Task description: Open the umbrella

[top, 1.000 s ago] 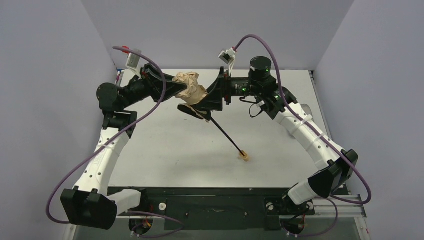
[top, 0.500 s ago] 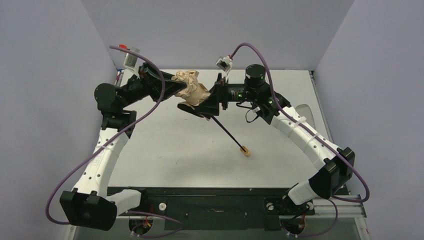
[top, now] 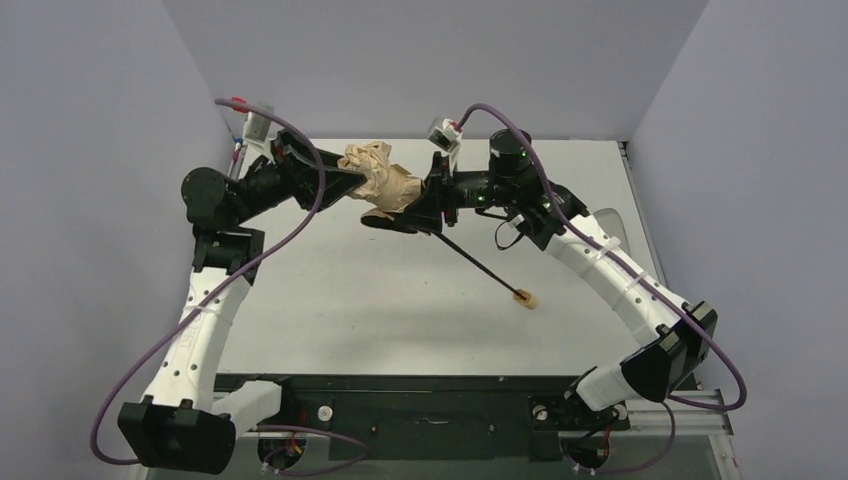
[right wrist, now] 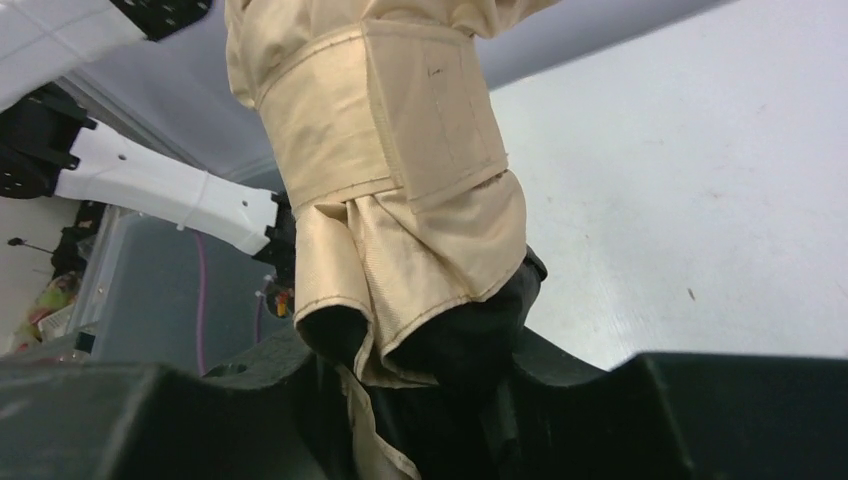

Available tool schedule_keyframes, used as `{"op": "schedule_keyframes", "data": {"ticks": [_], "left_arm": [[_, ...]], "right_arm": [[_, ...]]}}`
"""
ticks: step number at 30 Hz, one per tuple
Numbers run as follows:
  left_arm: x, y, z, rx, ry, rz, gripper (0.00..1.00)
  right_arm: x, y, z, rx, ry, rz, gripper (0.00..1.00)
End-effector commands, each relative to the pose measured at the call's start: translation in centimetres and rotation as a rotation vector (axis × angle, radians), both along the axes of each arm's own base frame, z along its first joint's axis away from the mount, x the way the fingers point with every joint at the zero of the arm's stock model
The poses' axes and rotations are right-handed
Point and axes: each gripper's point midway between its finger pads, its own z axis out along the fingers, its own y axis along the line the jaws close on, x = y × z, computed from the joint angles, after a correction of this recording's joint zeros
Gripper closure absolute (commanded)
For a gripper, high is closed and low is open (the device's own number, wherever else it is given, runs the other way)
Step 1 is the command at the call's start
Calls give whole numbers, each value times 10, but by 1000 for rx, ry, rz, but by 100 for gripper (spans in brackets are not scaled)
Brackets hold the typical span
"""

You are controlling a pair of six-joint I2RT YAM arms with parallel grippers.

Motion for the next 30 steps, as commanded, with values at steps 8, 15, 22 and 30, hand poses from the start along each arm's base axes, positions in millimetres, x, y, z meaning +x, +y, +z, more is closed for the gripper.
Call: {"op": "schedule_keyframes", "data": {"ticks": [8,15,22,30], "left_arm": [[-30,40,-46,546,-394,133,17],[-41,14,-45,593,-477,3,45],[-70,-31,-68,551,-458,-174,60],[-93,-64,-94,515,-436,-289,77]], "right_arm": [[-19,-80,-67,-575,-326,83,100],[-40,-89,-86,-733,-434,218,100],[-49,-85,-80,-761,-520,280,100],[-56,-76,-71,-743,-568,293,100]]}}
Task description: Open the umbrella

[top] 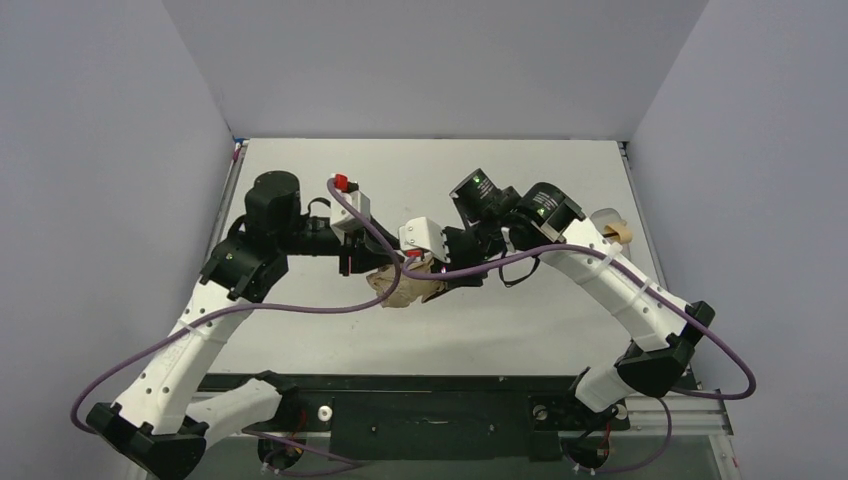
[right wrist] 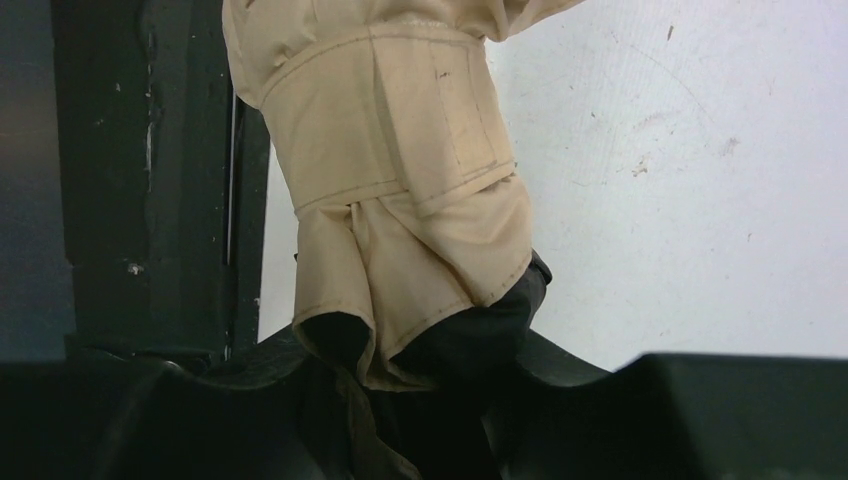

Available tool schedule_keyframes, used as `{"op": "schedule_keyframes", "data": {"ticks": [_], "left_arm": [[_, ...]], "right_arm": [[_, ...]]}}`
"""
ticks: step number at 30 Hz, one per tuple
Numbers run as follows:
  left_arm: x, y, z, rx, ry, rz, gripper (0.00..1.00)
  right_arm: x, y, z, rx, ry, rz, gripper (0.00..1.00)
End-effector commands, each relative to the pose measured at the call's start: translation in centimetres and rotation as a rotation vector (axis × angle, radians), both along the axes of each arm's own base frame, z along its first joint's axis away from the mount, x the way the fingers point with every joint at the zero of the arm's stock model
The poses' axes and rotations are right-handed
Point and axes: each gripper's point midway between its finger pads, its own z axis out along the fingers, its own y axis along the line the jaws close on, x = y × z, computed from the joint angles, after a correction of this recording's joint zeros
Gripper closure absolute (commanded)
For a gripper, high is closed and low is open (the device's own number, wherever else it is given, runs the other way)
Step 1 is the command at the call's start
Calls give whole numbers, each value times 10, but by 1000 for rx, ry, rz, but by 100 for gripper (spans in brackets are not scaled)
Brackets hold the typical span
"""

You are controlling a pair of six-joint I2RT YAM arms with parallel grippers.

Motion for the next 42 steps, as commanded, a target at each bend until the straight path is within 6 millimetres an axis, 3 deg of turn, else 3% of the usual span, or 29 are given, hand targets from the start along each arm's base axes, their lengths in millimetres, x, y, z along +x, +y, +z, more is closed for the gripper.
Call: {"op": "schedule_keyframes", "data": {"ticks": [1,6,16,29,42], "left_arm": [[-12,-14,1,-29,-34,-46,77],[-26,-19,-13,-22,-23,-86,76],[-19,-20,-25,-38,45,-21,64],[-17,-21,-26,-81,163,23,96],[-3,-17,-31,-115,309,128,100]], "right_arm": [[3,10,30,81,-86,27,100],[4,14,34,93,-97,25,100],[0,18,38,107,-147,54,100],[-3,19,43,142,-249,83,100],[-1,20,49,193,-358,88,100]]}}
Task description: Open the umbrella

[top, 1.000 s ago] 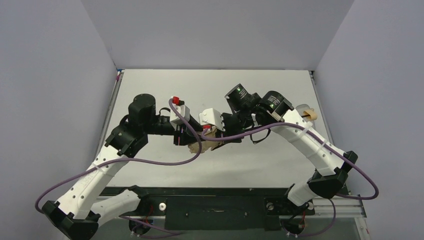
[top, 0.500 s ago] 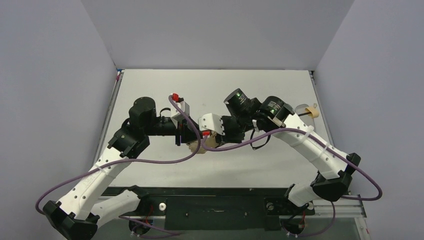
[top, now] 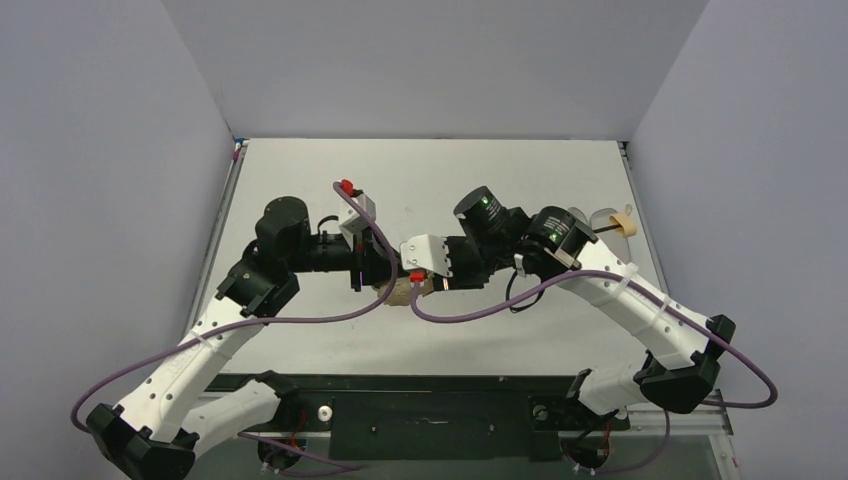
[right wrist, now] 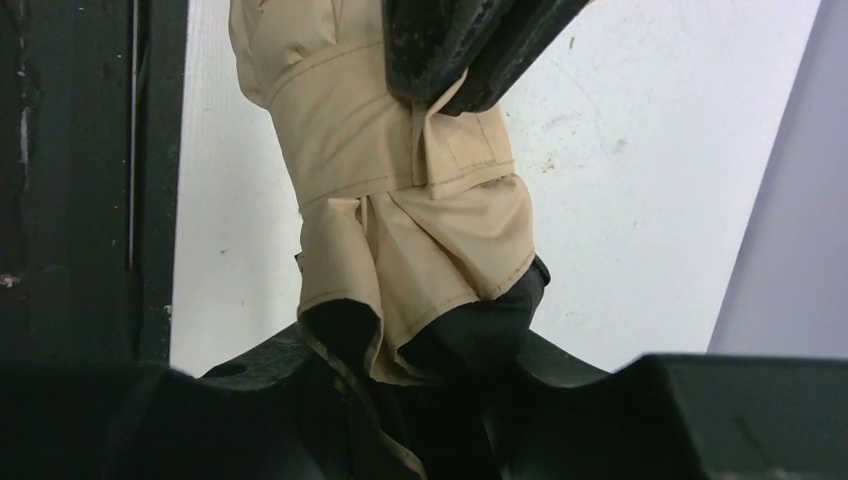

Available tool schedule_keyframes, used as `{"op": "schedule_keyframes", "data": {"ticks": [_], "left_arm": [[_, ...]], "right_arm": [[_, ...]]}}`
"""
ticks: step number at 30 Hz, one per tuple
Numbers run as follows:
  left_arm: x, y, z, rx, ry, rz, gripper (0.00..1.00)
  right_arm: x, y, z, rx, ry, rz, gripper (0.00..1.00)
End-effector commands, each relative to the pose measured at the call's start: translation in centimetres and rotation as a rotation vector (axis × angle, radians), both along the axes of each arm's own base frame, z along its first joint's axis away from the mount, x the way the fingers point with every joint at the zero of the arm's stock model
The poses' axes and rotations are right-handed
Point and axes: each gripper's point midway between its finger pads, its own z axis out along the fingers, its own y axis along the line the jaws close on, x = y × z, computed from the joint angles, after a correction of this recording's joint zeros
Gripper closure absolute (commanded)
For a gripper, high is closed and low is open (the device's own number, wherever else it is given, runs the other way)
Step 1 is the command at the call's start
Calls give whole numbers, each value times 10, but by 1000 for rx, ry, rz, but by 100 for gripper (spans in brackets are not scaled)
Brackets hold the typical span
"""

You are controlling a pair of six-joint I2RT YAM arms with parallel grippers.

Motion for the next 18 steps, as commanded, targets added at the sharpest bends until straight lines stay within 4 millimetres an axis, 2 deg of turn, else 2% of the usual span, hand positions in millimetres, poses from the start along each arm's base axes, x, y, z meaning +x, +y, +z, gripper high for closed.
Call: {"op": "schedule_keyframes", "data": {"ticks": [1,9,14,18], "left_arm": [[22,5,2,-37,68,116,100],[60,21,0,-119,284,305,100],[72,27,-5,-154,395,372,100],[77,29,-6,-159,409,399,100]], "right_arm": [[-3,19,46,186,-160,70,100],[-6,15,38,169,-280,114,100],[-9,13,37,162,-323,146,100],[-10,12,36,166,-337,148,100]]}}
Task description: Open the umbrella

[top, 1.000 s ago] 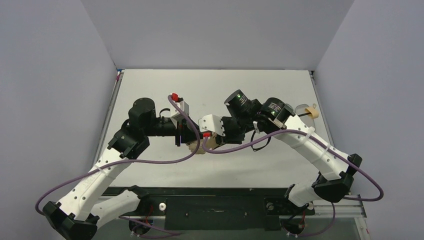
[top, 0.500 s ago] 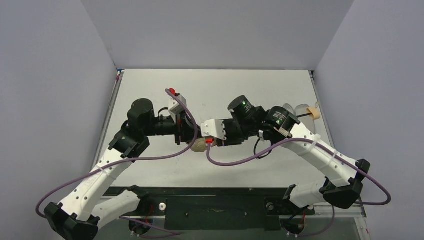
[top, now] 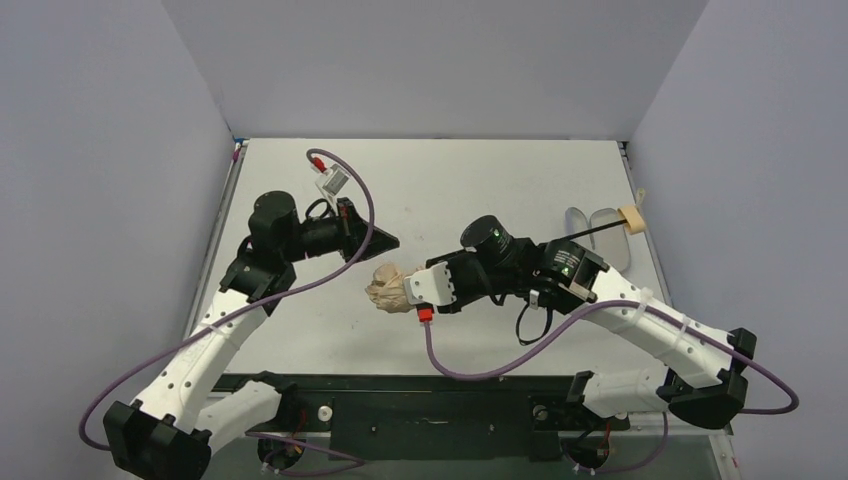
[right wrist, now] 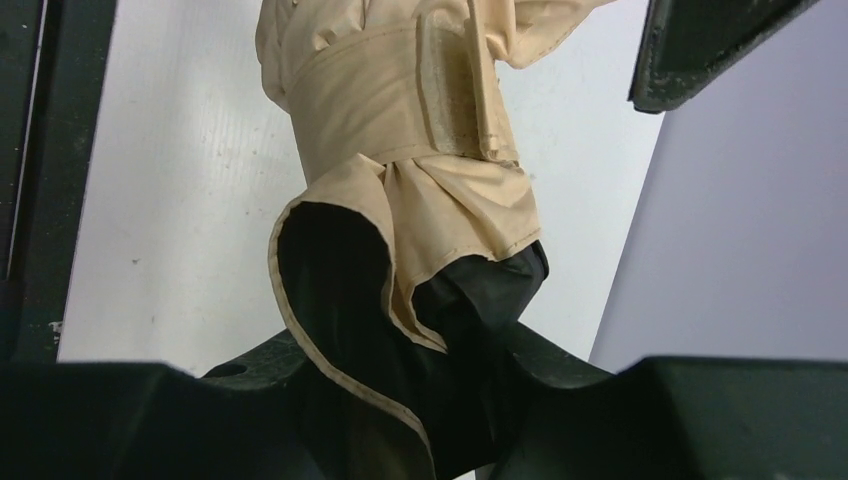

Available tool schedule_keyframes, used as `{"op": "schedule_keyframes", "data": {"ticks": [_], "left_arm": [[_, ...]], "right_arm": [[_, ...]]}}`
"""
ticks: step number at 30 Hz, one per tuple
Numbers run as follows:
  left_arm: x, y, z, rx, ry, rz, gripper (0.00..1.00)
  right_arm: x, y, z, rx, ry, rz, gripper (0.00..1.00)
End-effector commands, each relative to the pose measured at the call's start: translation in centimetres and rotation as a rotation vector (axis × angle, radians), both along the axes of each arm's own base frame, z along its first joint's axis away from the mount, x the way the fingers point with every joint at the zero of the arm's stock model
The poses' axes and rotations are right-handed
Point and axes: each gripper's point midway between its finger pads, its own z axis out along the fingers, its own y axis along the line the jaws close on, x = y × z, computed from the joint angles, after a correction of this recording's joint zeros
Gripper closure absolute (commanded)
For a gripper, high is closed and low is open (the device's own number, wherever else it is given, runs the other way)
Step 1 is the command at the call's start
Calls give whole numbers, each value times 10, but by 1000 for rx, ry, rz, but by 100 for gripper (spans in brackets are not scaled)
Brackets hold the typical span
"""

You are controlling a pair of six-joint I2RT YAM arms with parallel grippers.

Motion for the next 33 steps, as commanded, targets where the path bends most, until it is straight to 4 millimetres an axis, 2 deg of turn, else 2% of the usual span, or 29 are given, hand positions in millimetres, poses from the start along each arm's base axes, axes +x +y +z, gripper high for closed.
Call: {"op": "schedule_keyframes", "data": {"ticks": [1,4,5,7,8,9,10,12,14,21,23,27,33], "left_arm": [[27,8,9,-27,-16,130,100],[27,9,11,-25,-33,119,100],[17,7,16,-44,-58,58,100],[2,8,34,-56,-221,-21,100],[-5,8,35,-40,-260,-40,94],[-14,12,41,-21,-365,-48,85],[-18,14,41,-11,-400,-53,64],[-31,18,44,-3,-494,-69,49],[-45,16,38,17,-530,-129,45],[-63,-7,37,66,-608,-234,46],[-59,-10,37,74,-610,-218,46],[-55,-17,36,89,-614,-222,56],[-47,-25,30,101,-551,-212,67]], "right_arm": [[-9,7,36,122,-86,68,100],[-9,6,37,129,-80,59,100],[-9,6,37,137,-68,47,100],[-9,6,39,161,-33,22,100],[-6,5,41,174,-19,3,100],[-8,5,40,188,14,-9,100],[-5,3,39,194,28,-25,100],[-5,1,37,205,58,-36,100],[-6,0,37,210,69,-32,100],[-9,3,37,212,80,-17,100],[-9,3,37,213,81,-14,100],[-10,4,38,215,78,-10,100],[-12,4,39,202,40,12,100]]}}
